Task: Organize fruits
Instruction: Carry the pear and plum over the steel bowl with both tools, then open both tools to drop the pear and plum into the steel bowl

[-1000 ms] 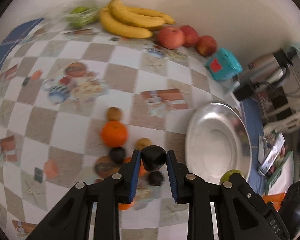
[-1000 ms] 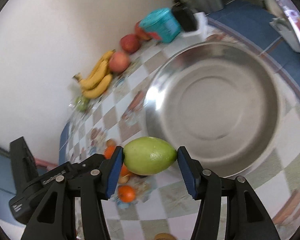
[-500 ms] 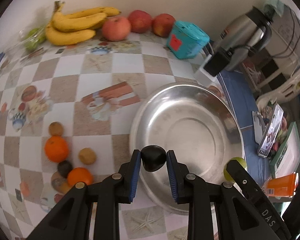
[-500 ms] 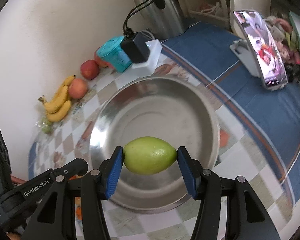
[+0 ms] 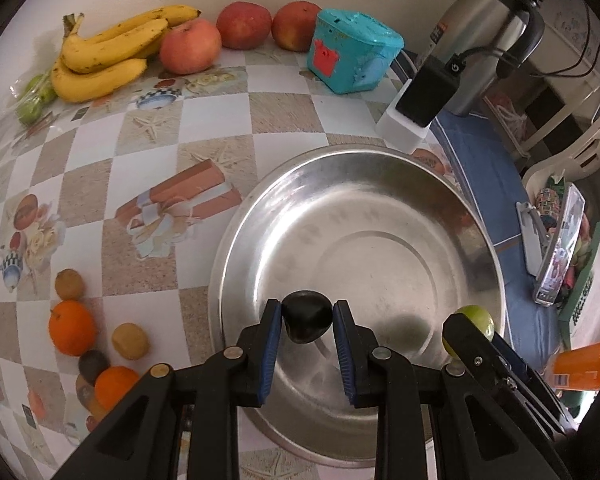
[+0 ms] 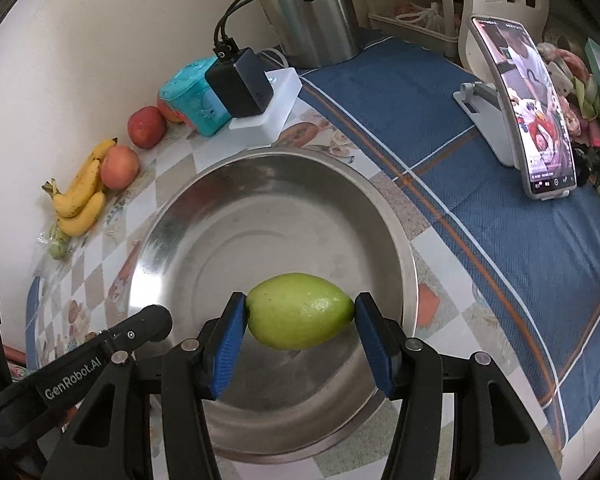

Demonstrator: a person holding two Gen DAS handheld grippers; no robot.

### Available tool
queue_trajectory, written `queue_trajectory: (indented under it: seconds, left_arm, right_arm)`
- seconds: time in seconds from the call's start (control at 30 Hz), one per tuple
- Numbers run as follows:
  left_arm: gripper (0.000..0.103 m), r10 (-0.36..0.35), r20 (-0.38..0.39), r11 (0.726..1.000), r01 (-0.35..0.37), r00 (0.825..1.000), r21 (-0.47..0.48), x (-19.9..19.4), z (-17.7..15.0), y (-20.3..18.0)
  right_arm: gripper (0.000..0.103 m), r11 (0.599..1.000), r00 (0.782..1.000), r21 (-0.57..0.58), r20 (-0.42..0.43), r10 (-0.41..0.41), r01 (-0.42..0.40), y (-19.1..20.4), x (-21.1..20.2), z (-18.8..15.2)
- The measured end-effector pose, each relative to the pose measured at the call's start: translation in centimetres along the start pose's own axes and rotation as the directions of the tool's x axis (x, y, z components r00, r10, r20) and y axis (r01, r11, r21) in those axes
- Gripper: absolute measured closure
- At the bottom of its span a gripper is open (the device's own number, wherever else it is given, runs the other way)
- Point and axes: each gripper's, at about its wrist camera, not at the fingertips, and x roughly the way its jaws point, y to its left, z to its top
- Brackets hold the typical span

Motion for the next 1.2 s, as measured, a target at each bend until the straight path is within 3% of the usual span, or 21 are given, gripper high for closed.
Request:
queue_trajectory:
  seconds: [0.4, 0.53, 0.67, 0.97, 1.2]
  left_arm:
    - [0.073, 0.007, -0.026, 1.000, -0.007, 1.000, 0.014, 1.5, 0.0, -0.3]
    - [0.062, 0.011, -0.027, 1.000, -0.011, 1.000, 0.016, 1.4, 0.0, -0.3]
    - [0.060, 0.006, -0.027, 1.000, -0.005, 1.000, 0.012, 1.3, 0.1, -0.3]
    - [0.045, 0.012, 0.007, 1.000, -0.012, 1.000, -0.014, -1.2, 0.4, 0.7]
    - [0.043, 0.048, 0.038, 0.998, -0.046, 0.998, -0.047, -3.9, 0.5, 2.3]
  right_arm:
    - [0.046, 0.999, 0.999, -0.026, -0.035, -0.029, 0.028, 0.3, 1.9, 0.4]
    - [0.046, 0.999, 0.998, -0.025, -0.051, -0.032, 0.031, 0.3, 2.2, 0.3]
    - [0.045, 0.999, 0.998, -0.026, -0.057, -0.040, 0.039, 0.3, 2.3, 0.3]
    - [0.044, 0.999, 0.999, -0.035, -0.030, -0.033, 0.032, 0.8, 1.0, 0.6]
    - [0.042, 0.998, 1.000, -0.056, -0.013, -0.026, 0.025, 2.2, -0.8, 0.6]
